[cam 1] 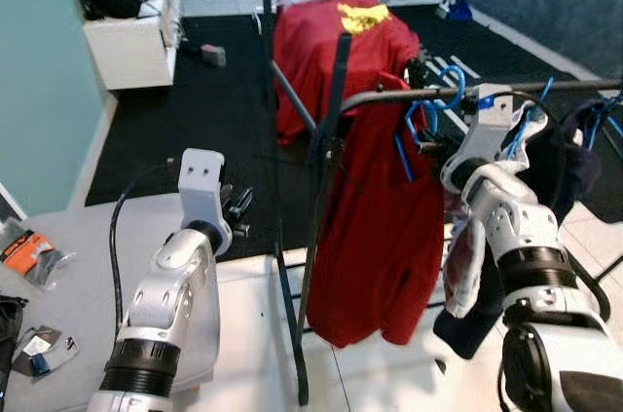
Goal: Hang hanger
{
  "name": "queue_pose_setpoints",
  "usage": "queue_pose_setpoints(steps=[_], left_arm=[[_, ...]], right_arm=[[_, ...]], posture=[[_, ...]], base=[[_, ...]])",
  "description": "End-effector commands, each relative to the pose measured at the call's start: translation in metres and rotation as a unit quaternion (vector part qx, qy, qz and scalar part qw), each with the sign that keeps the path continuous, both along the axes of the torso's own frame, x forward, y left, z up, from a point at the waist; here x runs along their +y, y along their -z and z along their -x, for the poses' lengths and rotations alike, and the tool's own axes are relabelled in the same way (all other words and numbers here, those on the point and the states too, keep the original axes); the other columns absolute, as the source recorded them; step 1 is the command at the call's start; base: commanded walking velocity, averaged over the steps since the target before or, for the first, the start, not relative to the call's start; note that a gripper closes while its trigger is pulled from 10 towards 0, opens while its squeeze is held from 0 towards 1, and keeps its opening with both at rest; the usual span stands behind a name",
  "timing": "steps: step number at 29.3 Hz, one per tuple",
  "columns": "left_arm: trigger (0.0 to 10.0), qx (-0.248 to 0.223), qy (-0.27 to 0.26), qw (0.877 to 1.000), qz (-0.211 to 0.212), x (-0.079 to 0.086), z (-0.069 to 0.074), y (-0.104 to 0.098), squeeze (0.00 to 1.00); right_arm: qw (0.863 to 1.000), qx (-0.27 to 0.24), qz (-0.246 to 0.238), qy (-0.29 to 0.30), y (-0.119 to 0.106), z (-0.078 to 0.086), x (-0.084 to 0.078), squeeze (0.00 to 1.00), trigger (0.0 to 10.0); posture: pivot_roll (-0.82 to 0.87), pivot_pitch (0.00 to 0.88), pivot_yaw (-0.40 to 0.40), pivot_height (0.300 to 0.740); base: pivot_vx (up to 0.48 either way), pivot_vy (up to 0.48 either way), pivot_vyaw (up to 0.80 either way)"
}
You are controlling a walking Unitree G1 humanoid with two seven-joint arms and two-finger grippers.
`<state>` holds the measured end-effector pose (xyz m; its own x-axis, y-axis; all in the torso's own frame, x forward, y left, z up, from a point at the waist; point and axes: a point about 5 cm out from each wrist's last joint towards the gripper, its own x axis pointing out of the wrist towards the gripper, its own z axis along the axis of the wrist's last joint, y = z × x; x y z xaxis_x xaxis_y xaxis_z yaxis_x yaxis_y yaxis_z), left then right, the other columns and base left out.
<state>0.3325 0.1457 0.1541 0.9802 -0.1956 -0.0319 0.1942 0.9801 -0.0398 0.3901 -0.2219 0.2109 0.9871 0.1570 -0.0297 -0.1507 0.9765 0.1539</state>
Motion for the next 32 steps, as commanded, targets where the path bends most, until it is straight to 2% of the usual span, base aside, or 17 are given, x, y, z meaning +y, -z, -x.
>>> queue_pose_setpoints(steps=[1,5,10,19,25,28,32], left_arm=[[10.0,0.007,-0.001,1.000,-0.007,0.003,0.002,0.004,0.00],[10.0,0.011,0.003,1.000,-0.012,0.003,0.002,0.005,0.00],[10.0,0.019,0.011,1.000,-0.018,0.003,0.004,0.009,0.00],[10.0,0.025,0.017,0.999,-0.012,0.002,0.004,0.012,0.00],[10.0,0.010,0.021,1.000,-0.015,0.003,0.000,0.004,0.00],[10.0,0.002,0.004,1.000,-0.001,0.009,0.009,0.006,0.00],[10.0,0.005,0.001,1.000,0.002,0.010,0.013,0.008,0.00]], right_arm=[[1.000,-0.029,-0.006,0.001,-0.013,-0.002,-0.002,0.00,10.0],[1.000,-0.017,-0.024,0.000,-0.011,-0.004,-0.005,0.00,10.0],[0.998,0.035,-0.026,-0.040,0.003,-0.005,-0.003,0.00,10.0],[0.997,0.061,-0.028,-0.040,0.010,-0.008,-0.008,0.00,10.0],[0.999,0.035,0.027,-0.028,-0.005,-0.012,-0.014,0.00,10.0],[0.999,-0.005,0.027,-0.039,-0.022,-0.014,-0.012,0.00,10.0],[0.999,-0.017,0.027,-0.041,-0.027,-0.015,-0.011,0.00,10.0]], posture=[[-0.03,0.000,-0.042,0.740],[-0.03,0.000,-0.040,0.740],[-0.03,0.000,-0.036,0.740],[-0.03,0.000,-0.024,0.740],[-0.01,0.000,-0.039,0.740],[-0.01,0.000,-0.049,0.740],[-0.01,0.000,-0.051,0.740]], base=[[0.000,0.000,0.00],[0.000,0.000,0.00],[0.000,0.000,0.00],[0.000,0.000,0.00],[0.000,0.000,0.00],[0.000,0.000,0.00],[0.000,0.000,0.00]])
